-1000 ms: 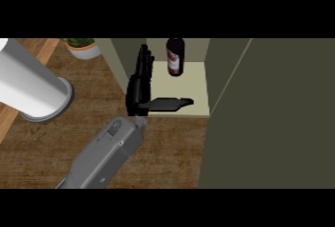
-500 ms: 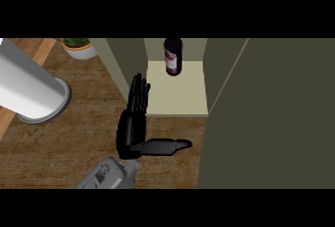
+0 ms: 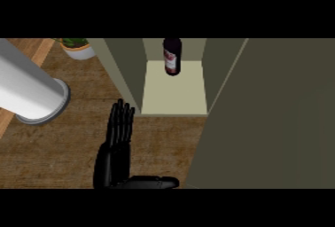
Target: Pick up the wine, place it into the cabinet and close the cabinet
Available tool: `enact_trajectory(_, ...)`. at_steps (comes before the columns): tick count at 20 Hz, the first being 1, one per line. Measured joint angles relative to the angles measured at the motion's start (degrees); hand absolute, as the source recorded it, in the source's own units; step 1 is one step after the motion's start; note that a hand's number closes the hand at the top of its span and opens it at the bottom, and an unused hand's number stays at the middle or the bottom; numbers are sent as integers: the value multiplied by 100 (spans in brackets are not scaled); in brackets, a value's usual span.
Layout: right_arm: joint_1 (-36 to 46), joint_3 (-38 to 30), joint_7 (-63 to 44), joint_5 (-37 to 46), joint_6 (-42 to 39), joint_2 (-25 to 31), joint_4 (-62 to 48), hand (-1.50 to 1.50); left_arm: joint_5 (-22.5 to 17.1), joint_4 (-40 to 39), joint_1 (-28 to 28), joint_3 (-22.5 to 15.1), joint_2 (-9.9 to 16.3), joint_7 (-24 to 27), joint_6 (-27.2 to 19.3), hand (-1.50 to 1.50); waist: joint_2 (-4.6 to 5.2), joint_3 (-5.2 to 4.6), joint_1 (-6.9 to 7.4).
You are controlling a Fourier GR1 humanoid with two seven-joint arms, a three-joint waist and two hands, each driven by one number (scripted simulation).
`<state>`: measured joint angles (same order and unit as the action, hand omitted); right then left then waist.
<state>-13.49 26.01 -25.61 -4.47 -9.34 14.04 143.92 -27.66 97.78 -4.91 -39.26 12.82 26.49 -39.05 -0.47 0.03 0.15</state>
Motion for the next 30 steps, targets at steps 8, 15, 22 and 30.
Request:
enact_trajectory(8,45,898,-259,7,-254,68,-31,150,-142,945,1024,288,891,137,384,-150,-3,-12,41)
enact_trajectory(15,625,1262,-848,140,-36,-244,-116,150,-490,1584,1732,834,1511,264,834,-150,-10,-25,78)
enact_trajectory(22,1219,1662,-1401,345,406,-762,-353,150,-924,1867,2345,1453,1978,409,1387,-150,-20,-35,147)
enact_trajectory(30,2627,2200,-1553,368,1693,-955,-915,150,-1427,2009,2910,2182,2404,606,2155,-150,-2,-39,269)
